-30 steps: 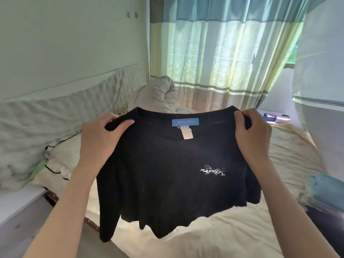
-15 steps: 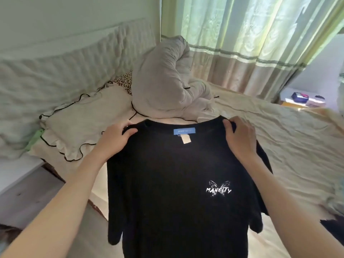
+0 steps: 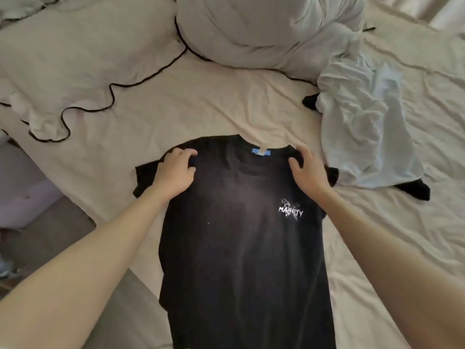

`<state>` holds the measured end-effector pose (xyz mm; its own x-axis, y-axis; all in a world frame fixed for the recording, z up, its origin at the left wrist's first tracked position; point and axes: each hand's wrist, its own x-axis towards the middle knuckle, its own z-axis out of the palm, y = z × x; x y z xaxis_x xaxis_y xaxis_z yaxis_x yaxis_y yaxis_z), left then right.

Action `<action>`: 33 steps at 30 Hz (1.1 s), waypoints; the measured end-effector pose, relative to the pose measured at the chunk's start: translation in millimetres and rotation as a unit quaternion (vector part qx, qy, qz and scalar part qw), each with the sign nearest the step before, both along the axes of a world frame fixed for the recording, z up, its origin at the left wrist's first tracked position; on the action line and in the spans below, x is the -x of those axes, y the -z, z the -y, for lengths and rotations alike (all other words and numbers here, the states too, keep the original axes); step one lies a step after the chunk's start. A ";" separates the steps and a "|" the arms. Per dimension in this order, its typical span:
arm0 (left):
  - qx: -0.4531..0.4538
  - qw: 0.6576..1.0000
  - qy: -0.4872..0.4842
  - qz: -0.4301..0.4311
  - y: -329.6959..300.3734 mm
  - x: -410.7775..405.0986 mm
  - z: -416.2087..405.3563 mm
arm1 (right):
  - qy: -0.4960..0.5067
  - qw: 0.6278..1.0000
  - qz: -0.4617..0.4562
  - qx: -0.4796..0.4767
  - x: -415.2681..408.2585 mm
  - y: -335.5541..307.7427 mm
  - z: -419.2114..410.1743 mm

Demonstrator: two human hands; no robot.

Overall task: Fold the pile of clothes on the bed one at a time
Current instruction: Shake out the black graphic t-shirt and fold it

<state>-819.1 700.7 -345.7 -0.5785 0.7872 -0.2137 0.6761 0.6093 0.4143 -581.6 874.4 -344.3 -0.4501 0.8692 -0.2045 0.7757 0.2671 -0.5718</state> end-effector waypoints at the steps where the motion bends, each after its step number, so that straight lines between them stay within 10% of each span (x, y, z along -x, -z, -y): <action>1: 0.028 1.000 -0.012 0.007 17.9 -3.0 12.3 | -0.016 1.000 0.012 0.004 -2.1 15.7 13.6; 6: 0.094 0.990 -0.107 0.001 72.3 15.7 58.5 | -0.101 0.987 0.127 0.008 0.9 73.7 78.7; 13: -0.103 0.948 -0.272 0.131 106.2 100.9 63.2 | -0.222 0.958 0.169 -0.062 52.3 126.3 139.4; 20: -0.058 0.987 -0.125 0.087 115.7 142.9 55.8 | -0.208 0.944 0.250 -0.063 67.6 160.2 160.1; 26: -0.207 0.909 -0.316 0.177 103.1 167.7 64.0 | -0.206 0.937 0.277 -0.053 70.5 159.8 160.9; 33: -0.170 0.968 -0.163 0.084 114.4 159.8 75.1 | -0.200 0.930 0.301 -0.060 72.0 164.1 163.5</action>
